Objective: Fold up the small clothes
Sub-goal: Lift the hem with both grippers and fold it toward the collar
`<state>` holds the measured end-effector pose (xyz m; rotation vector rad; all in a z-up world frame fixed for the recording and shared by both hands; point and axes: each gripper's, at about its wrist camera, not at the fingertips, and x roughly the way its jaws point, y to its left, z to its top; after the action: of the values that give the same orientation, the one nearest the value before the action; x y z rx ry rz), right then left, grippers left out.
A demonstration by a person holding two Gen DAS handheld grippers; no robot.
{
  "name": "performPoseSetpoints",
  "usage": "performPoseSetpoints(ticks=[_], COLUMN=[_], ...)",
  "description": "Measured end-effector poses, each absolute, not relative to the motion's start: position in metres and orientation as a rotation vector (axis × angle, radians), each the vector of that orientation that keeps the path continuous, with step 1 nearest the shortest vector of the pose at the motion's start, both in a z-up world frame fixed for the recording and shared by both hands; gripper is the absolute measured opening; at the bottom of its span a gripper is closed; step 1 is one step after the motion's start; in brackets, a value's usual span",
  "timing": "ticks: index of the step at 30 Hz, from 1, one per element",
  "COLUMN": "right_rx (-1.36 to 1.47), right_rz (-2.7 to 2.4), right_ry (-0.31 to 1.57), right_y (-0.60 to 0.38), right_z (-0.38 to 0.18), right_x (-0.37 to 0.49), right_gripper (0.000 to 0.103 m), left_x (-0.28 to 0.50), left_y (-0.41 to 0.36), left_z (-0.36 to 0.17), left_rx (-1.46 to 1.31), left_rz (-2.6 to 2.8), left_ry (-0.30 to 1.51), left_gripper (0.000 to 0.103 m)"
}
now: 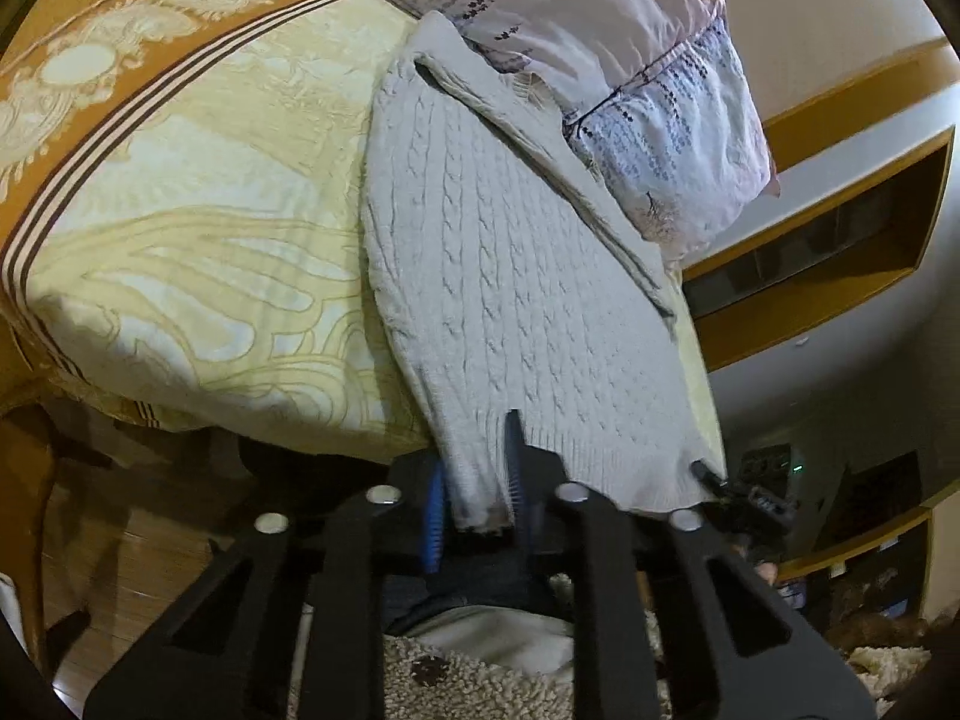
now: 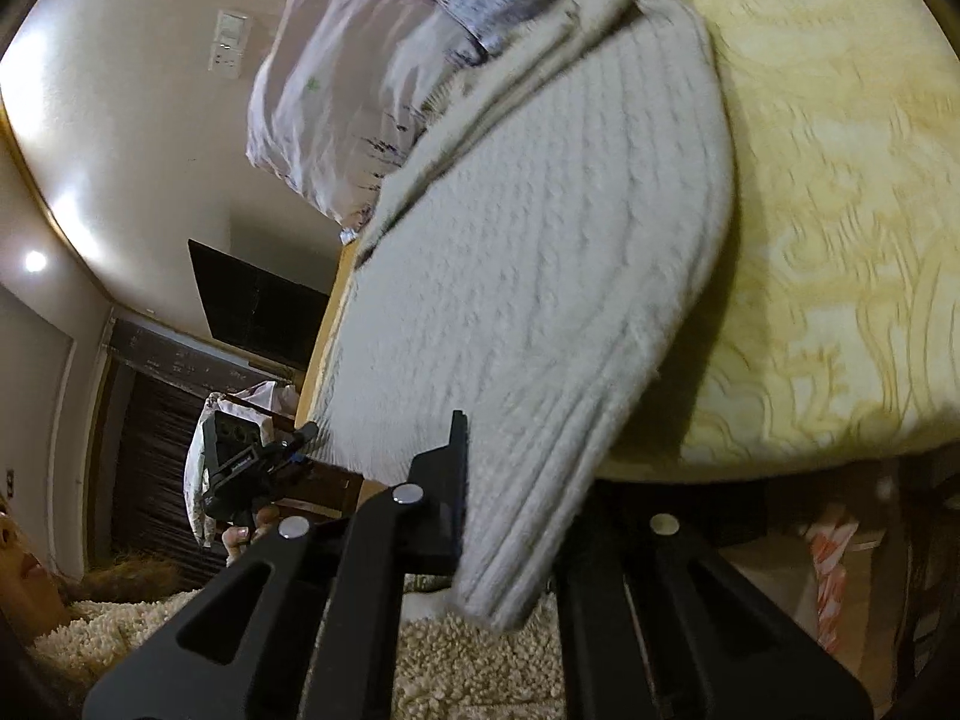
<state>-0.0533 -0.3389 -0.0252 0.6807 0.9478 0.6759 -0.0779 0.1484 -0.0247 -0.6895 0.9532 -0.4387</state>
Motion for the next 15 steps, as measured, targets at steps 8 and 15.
performPoseSetpoints(ticks=[8, 15], right_rx=[0.564, 0.397], right_rz=[0.593, 0.495], right_ry=[0.747, 0.568], right_y=[-0.346, -0.334], right_z=[0.019, 0.062], right_x=[-0.049, -0.032], right_gripper=[0.006, 0.006], left_x=[-0.065, -0.031], left_y=[0.152, 0.155], left_z=[0.005, 0.051], left_rx=[-0.608, -0.515], left_rz=[-0.417, -0.370], left_ry=[0.846, 0.697], left_gripper=[0.008, 0.008])
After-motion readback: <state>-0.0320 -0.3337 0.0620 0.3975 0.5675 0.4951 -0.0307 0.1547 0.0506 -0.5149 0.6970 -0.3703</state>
